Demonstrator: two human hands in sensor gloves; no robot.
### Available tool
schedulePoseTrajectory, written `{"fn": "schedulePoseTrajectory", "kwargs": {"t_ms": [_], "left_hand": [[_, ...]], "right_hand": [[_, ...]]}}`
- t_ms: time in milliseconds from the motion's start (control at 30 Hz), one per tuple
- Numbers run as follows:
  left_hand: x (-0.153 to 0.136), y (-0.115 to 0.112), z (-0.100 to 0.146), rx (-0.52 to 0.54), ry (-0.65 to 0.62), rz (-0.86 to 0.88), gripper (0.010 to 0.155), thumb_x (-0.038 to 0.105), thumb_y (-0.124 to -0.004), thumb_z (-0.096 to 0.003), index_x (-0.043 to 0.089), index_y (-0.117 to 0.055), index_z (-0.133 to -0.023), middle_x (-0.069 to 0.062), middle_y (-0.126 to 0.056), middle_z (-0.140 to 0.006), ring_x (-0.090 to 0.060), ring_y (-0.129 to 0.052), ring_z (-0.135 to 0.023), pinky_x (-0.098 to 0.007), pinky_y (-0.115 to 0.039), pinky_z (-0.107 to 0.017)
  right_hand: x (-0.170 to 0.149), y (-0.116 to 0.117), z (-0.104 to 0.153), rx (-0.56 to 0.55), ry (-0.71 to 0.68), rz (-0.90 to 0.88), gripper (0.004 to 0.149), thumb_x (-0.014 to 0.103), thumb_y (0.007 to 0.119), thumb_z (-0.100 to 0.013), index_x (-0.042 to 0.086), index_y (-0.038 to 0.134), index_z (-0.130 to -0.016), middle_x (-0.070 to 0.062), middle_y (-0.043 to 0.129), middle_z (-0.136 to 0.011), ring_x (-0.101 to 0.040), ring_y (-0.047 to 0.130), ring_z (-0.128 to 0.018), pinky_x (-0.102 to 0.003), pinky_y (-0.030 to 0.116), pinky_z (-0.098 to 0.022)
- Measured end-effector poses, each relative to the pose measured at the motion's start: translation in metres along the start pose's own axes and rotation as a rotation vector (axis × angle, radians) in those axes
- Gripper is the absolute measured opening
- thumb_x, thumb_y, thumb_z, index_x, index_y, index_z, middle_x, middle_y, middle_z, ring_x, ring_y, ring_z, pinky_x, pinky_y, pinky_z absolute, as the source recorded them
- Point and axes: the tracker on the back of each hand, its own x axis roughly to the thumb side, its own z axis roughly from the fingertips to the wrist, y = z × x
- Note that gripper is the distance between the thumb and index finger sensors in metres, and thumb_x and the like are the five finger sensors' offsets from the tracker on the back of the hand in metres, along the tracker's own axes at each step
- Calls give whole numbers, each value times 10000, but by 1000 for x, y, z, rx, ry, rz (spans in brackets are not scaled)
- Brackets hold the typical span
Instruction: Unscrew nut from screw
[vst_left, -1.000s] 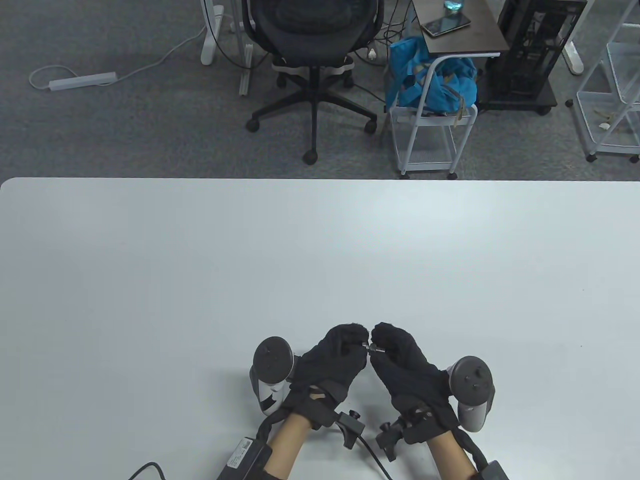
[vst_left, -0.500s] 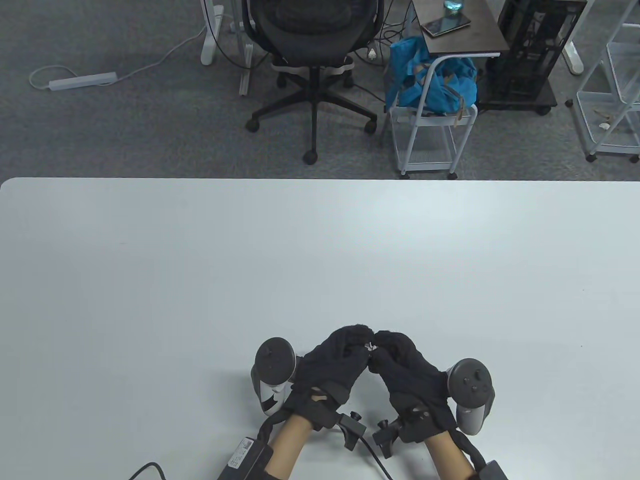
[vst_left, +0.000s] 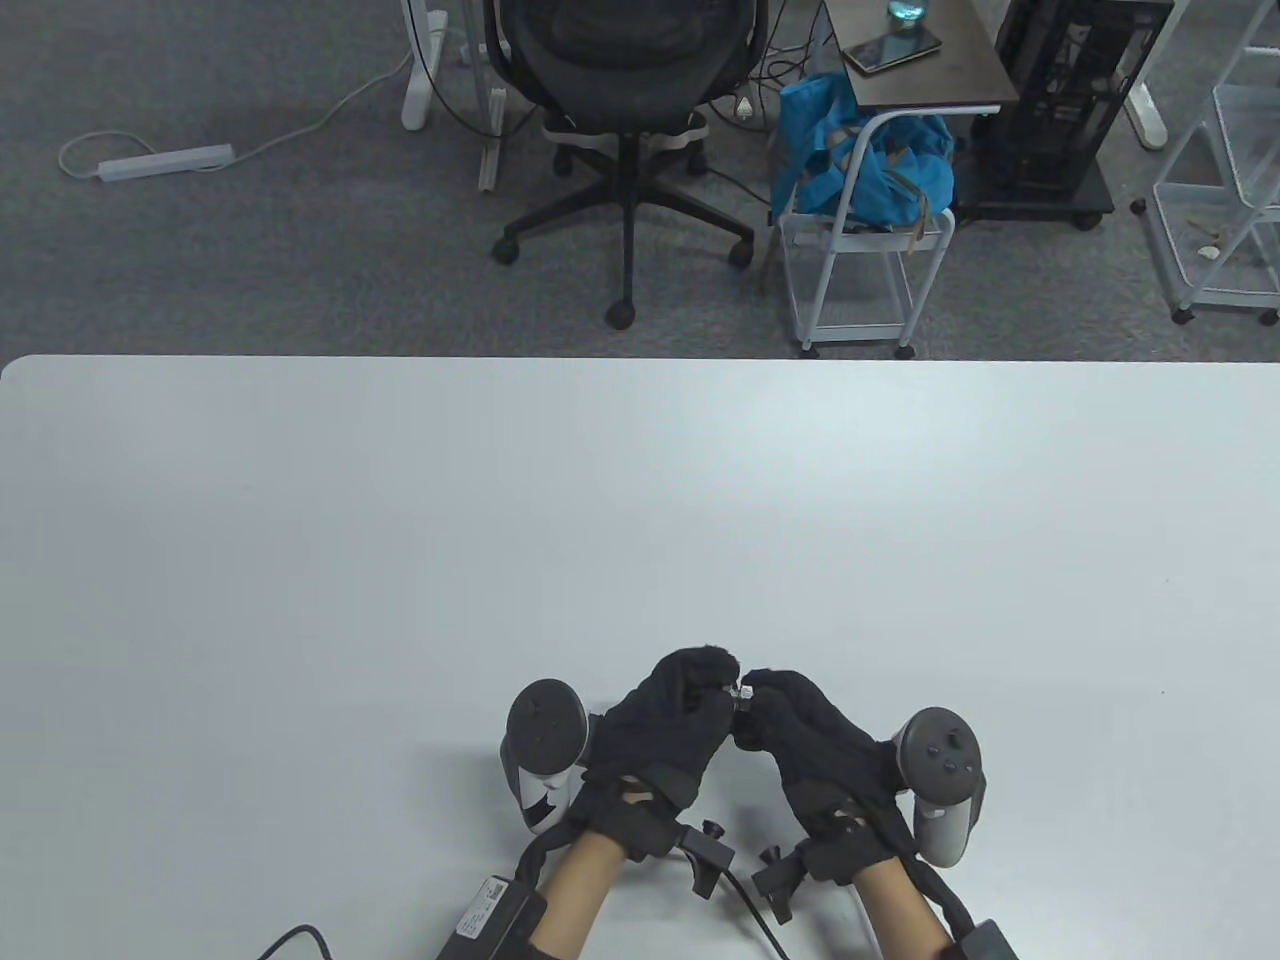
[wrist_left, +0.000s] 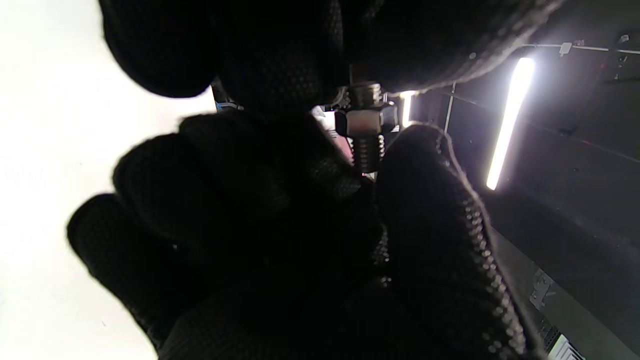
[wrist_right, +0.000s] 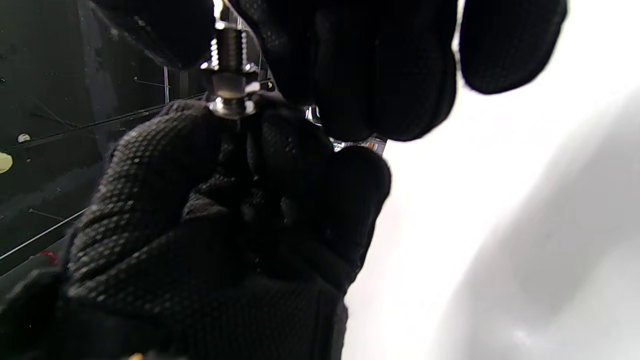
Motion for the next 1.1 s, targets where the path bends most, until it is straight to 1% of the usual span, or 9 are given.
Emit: {"fn": "schedulePoseTrajectory", "kwargs": {"t_ms": [133,267,533,600,667,733,800,933,1100], "left_hand": [[1,0,0,-1,-2,-2,477,381,-830,-487,238,-772,-938,-151,-861,-856,-244,-949,-565,-551,-813,-518],[1,0,1,1,4,8,476,381,-827,-489,236,-771,-939,-152,-863,-853,-245,-950,-562,-550,-813,-517],[1,2,0,8,16,27,476,382,-827,-489,236,-770,-939,-149,-862,-854,-243,-950,-562,-547,-814,-517],[1,2,1,10,14,28,474,381,-828,-489,240,-770,-938,-151,-861,-854,-241,-950,-564,-548,-812,-519],[1,2,0,6,13,23,475,378,-830,-490,238,-770,-940,-151,-859,-857,-245,-948,-567,-551,-810,-520],[1,1,0,1,9,5,473,375,-831,-490,242,-769,-939,-150,-857,-860,-246,-947,-569,-551,-808,-523],[1,1,0,-4,3,-6,472,374,-833,-489,243,-771,-938,-150,-858,-860,-247,-947,-570,-552,-808,-522],[1,0,0,-5,5,-16,471,376,-836,-486,247,-774,-935,-152,-862,-855,-245,-950,-565,-549,-813,-519],[0,2,0,-3,14,4,470,377,-834,-488,246,-774,-936,-152,-863,-855,-245,-950,-562,-549,-813,-518]], "right_hand": [[5,-1,1,-45,-45,64,542,470,712,-557,73,764,-922,-120,926,-725,-364,938,-575,-611,762,-524],[8,-1,2,-39,-78,71,543,420,759,-542,74,721,-960,-103,907,-753,-348,932,-602,-601,765,-543],[14,-3,1,-30,-128,107,537,297,818,-527,190,645,-1023,-85,794,-941,-366,837,-789,-614,709,-615],[13,-2,0,6,-114,56,572,315,816,-530,180,617,-1048,-153,712,-1004,-414,771,-836,-648,661,-625],[8,-2,1,10,-81,49,625,430,748,-556,142,565,-1080,-195,667,-1028,-444,735,-855,-661,635,-625],[4,-2,1,-12,-44,41,670,519,697,-561,83,604,-1061,-240,705,-990,-486,758,-809,-685,635,-590],[1,-3,1,-10,-10,59,663,549,672,-560,56,673,-1004,-224,807,-898,-473,830,-727,-680,666,-562],[4,-3,1,-29,-30,73,545,482,700,-560,79,749,-924,-142,902,-756,-386,917,-603,-634,731,-540],[7,-2,1,-25,-56,92,544,437,738,-549,75,705,-953,-115,889,-766,-357,917,-611,-614,744,-550]]}}
